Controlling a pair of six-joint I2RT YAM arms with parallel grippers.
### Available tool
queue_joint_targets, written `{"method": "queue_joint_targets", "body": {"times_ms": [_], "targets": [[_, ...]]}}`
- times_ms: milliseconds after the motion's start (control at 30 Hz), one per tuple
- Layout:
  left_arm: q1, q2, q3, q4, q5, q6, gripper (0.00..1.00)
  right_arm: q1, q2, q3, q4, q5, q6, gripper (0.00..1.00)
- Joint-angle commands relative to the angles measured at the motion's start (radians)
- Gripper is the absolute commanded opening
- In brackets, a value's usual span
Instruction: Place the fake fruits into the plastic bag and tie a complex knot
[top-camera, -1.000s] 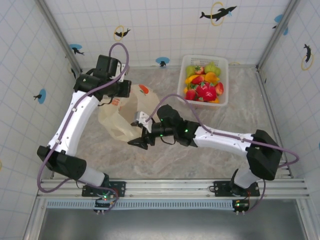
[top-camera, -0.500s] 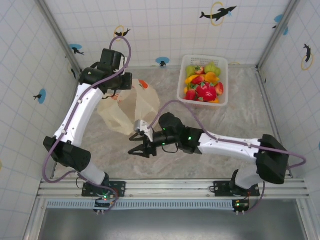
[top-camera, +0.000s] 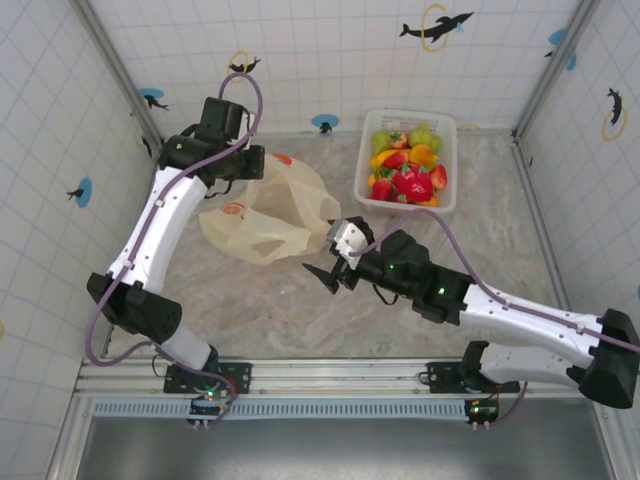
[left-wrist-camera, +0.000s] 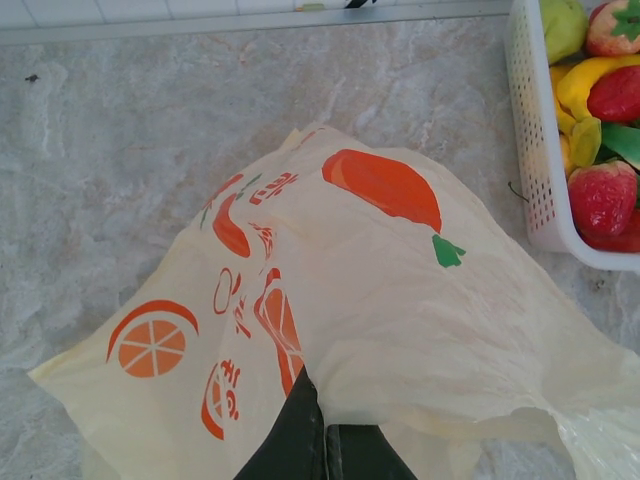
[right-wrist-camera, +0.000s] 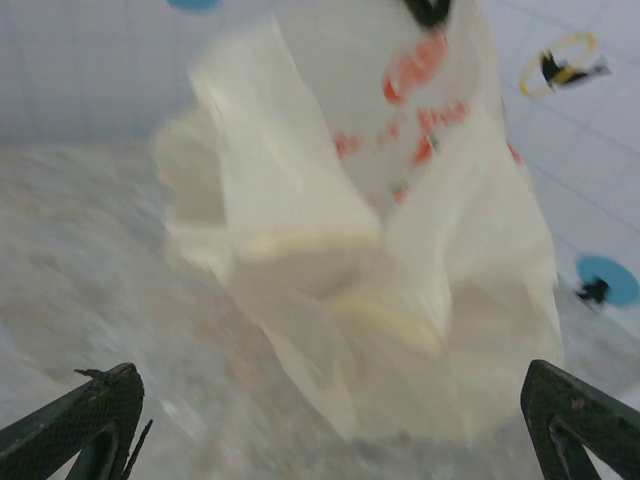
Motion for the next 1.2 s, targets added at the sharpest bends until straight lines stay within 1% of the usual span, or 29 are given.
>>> {"method": "queue_joint_targets", "body": {"times_ms": [0, 67, 133, 333, 400, 467, 533, 567, 600, 667, 700, 800, 900, 967, 1033, 1100, 1167], "targets": [[0.005, -0.018, 0.009, -0.005, 0.016, 0.012, 0.0, -0.064, 0.012, -0.098, 0.186, 0.072, -0.12, 1.0], [0.005, -0.02, 0.009, -0.003, 0.024, 0.012, 0.0, -0.097, 0.045, -0.159, 0.337, 0.011, -0.164, 1.0], [0.005, -0.022, 0.01, -0.004, 0.031, 0.01, 0.0, -0.125, 0.103, -0.178, 0.456, -0.019, -0.185, 1.0], [0.006, -0.038, -0.003, 0.004, 0.071, 0.016, 0.0, -0.181, 0.318, -0.103, 0.714, -0.088, -0.163, 1.0], [0.005, -0.046, -0.008, 0.003, 0.087, 0.018, 0.0, -0.189, 0.394, -0.063, 0.792, -0.09, -0.149, 1.0], [0.005, -0.057, -0.019, 0.004, 0.103, 0.067, 0.0, -0.208, 0.443, -0.042, 0.882, -0.136, -0.096, 0.99], [0.005, -0.074, -0.037, 0.007, 0.118, 0.095, 0.0, -0.231, 0.454, -0.019, 0.918, -0.229, -0.028, 0.88], [0.005, -0.088, -0.053, 0.013, 0.127, 0.111, 0.0, -0.242, 0.446, -0.002, 0.894, -0.275, 0.006, 0.71], [0.005, -0.105, -0.074, 0.021, 0.133, 0.126, 0.0, -0.251, 0.431, 0.014, 0.848, -0.321, 0.039, 0.51], [0.005, -0.138, -0.112, 0.04, 0.138, 0.147, 0.0, -0.263, 0.394, 0.04, 0.751, -0.394, 0.079, 0.28], [0.005, -0.157, -0.135, 0.052, 0.14, 0.154, 0.0, -0.265, 0.372, 0.048, 0.708, -0.46, 0.097, 0.22], [0.005, -0.2, -0.186, 0.072, 0.146, 0.173, 0.0, -0.286, 0.295, 0.067, 0.583, -0.546, 0.166, 0.0], [0.005, -0.232, -0.229, 0.071, 0.192, 0.207, 0.0, -0.344, 0.223, 0.114, 0.476, -0.675, 0.33, 0.0], [0.006, -0.257, -0.27, 0.076, 0.229, 0.236, 0.0, -0.379, 0.194, 0.151, 0.409, -0.734, 0.437, 0.0], [0.005, -0.284, -0.308, 0.084, 0.26, 0.266, 0.0, -0.407, 0.178, 0.194, 0.335, -0.803, 0.498, 0.0], [0.005, -0.31, -0.332, 0.088, 0.298, 0.291, 0.0, -0.445, 0.168, 0.216, 0.296, -0.84, 0.585, 0.0], [0.005, -0.33, -0.334, 0.083, 0.314, 0.301, 0.0, -0.493, 0.164, 0.223, 0.283, -0.861, 0.667, 0.0]]}}
